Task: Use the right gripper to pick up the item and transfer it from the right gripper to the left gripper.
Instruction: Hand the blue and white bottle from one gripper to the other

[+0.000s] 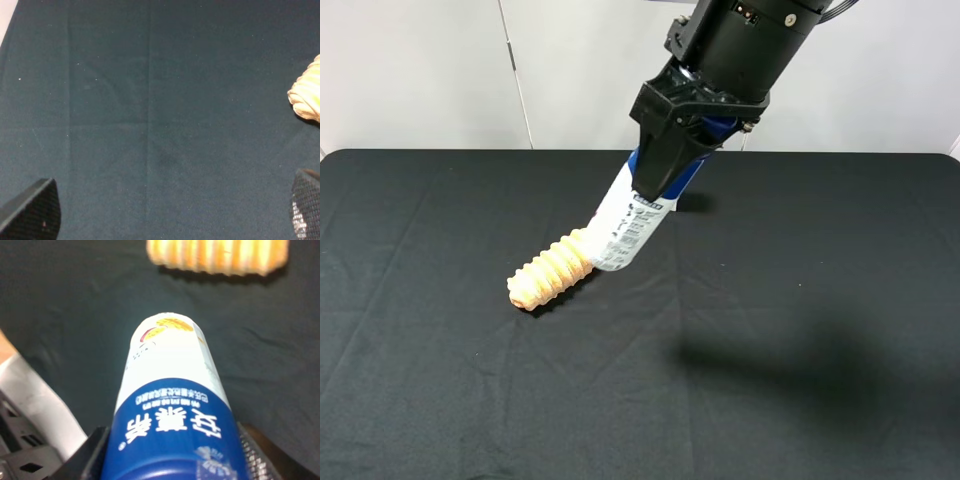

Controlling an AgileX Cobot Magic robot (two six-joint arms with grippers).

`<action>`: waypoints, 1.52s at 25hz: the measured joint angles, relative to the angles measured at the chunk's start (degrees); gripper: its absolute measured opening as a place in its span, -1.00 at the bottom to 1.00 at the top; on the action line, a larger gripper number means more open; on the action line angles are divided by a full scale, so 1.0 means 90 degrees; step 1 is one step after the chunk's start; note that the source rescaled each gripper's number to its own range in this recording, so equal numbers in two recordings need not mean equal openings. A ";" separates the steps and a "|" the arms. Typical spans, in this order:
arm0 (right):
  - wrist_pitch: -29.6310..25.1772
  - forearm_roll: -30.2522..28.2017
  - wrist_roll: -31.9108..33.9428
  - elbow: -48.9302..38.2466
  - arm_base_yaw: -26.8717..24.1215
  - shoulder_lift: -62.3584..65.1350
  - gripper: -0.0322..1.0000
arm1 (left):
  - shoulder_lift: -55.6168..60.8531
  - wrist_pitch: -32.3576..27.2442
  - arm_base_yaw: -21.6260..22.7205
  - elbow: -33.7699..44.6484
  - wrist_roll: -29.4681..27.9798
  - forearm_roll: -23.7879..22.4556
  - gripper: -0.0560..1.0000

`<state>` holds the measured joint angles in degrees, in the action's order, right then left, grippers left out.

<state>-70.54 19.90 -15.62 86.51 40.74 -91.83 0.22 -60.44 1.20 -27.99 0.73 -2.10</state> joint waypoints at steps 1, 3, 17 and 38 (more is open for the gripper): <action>0.0000 0.0092 -0.0088 -0.0002 0.0000 0.0000 -0.90 | 0.0000 0.0000 0.0000 0.0000 0.0000 0.0000 0.66; 0.0000 0.0263 -0.0271 -0.0007 0.0000 0.0000 -0.90 | 0.0000 0.0015 0.0000 0.0000 0.0000 0.0000 0.66; 0.0000 0.0350 -0.1449 -0.0007 0.0000 0.0000 -0.90 | -0.0143 -0.0019 0.0000 -0.0517 0.0672 0.0762 0.64; 0.0001 0.1481 -0.1938 -0.0007 -0.1098 0.0000 -0.90 | -0.3774 0.0608 -0.1644 -0.1427 0.2606 0.1049 0.62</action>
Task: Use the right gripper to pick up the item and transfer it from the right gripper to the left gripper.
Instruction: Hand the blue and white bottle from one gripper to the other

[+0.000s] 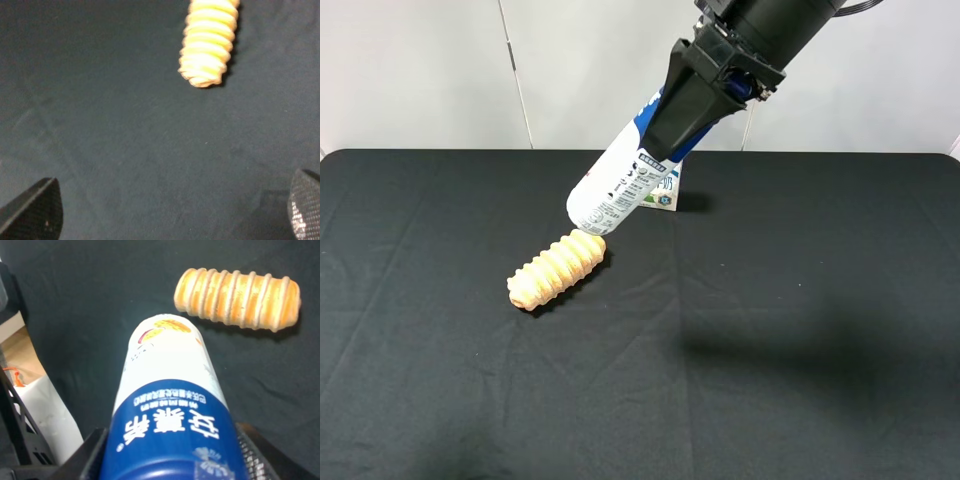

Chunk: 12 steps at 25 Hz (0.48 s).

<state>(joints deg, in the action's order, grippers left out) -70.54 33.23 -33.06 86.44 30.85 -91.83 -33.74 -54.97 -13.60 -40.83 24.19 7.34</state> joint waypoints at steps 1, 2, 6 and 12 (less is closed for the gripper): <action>0.0000 0.0049 -0.0006 0.0000 0.0000 0.0000 -0.90 | -0.0155 0.0051 -0.0183 -0.0044 0.0013 -0.0053 0.62; 0.0000 0.0093 -0.0024 0.0000 0.0000 0.0000 -0.90 | -0.0339 0.0116 -0.0401 -0.0090 0.0020 -0.0121 0.62; 0.0000 0.0186 -0.0049 0.0000 -0.0014 0.0000 -0.90 | -0.0900 0.0293 -0.1003 -0.0292 0.0043 -0.0314 0.62; 0.0000 0.0284 -0.0049 0.0000 -0.0014 0.0000 -0.90 | -0.1819 0.0802 -0.1822 -0.0757 0.0043 -0.0402 0.62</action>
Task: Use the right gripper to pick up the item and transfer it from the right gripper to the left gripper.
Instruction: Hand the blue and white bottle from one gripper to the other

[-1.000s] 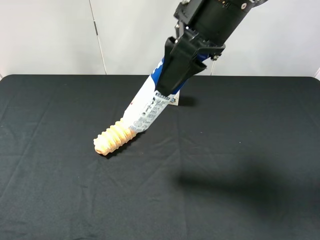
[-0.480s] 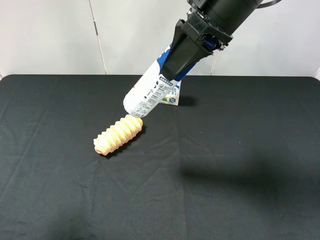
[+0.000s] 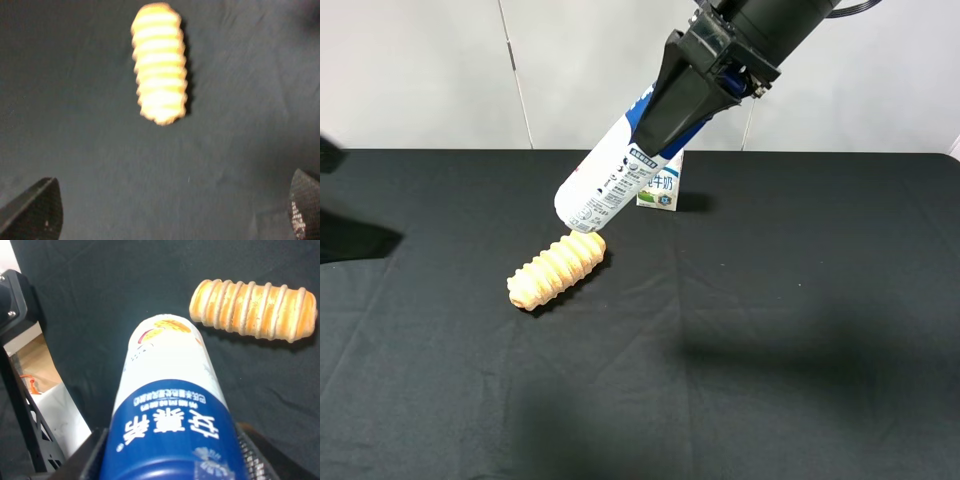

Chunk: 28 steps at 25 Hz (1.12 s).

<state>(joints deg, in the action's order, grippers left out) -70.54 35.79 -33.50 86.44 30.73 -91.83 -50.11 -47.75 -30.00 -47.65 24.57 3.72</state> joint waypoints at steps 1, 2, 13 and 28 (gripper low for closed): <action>0.0000 0.0053 0.0000 0.0000 0.0000 0.0000 -0.90 | -0.0140 0.0126 -0.0110 -0.0038 0.0000 -0.0019 0.62; 0.0000 0.0053 0.0000 0.0000 0.0000 0.0000 -0.90 | -0.0274 0.0282 -0.0261 -0.0044 0.0000 -0.0062 0.62; 0.0000 0.0383 0.0000 0.0000 0.0000 0.0000 -0.90 | -0.1278 0.1480 -0.1298 -0.0051 -0.0013 -0.0162 0.62; 0.0006 0.0545 0.0000 0.0000 0.0000 0.0000 -0.90 | -0.2328 0.2586 -0.1694 -0.0197 -0.0019 -0.0169 0.62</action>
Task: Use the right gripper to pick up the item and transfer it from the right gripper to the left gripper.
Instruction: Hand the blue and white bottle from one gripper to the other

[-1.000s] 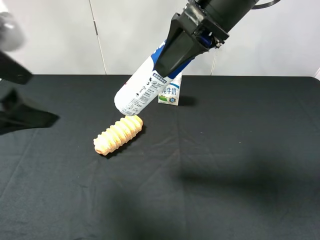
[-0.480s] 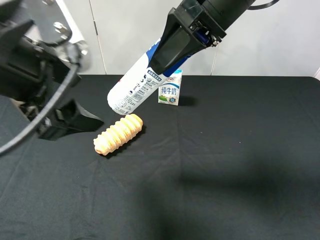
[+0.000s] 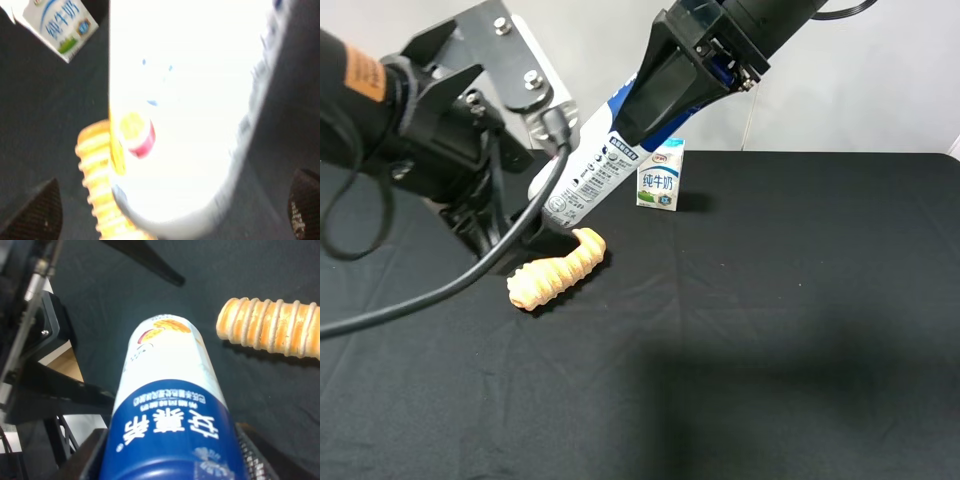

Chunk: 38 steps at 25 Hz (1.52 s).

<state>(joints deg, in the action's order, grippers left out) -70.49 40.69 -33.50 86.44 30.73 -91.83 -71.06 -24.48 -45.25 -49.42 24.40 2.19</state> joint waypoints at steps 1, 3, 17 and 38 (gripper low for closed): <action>0.0000 0.0014 0.0000 0.0000 0.0000 0.0000 -0.90 | -0.0068 0.0079 0.0000 -0.0036 0.0000 0.0000 0.62; 0.0000 0.0078 0.0000 0.0000 0.0000 0.0000 -0.90 | -0.0164 0.0249 0.0000 -0.0074 0.0000 0.0005 0.62; 0.0000 0.0189 0.0000 0.0000 0.0000 0.0000 -0.90 | -0.0514 0.1095 -0.0485 -0.0093 0.0241 0.0026 0.62; -0.0062 0.0263 -0.0006 -0.0020 0.0000 0.0000 -0.90 | -0.0520 0.1198 -0.0498 -0.0093 0.0252 -0.0027 -0.76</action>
<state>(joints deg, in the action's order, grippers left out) -71.04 43.06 -33.55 86.26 30.73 -91.83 -75.75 -13.69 -49.73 -50.26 26.66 1.95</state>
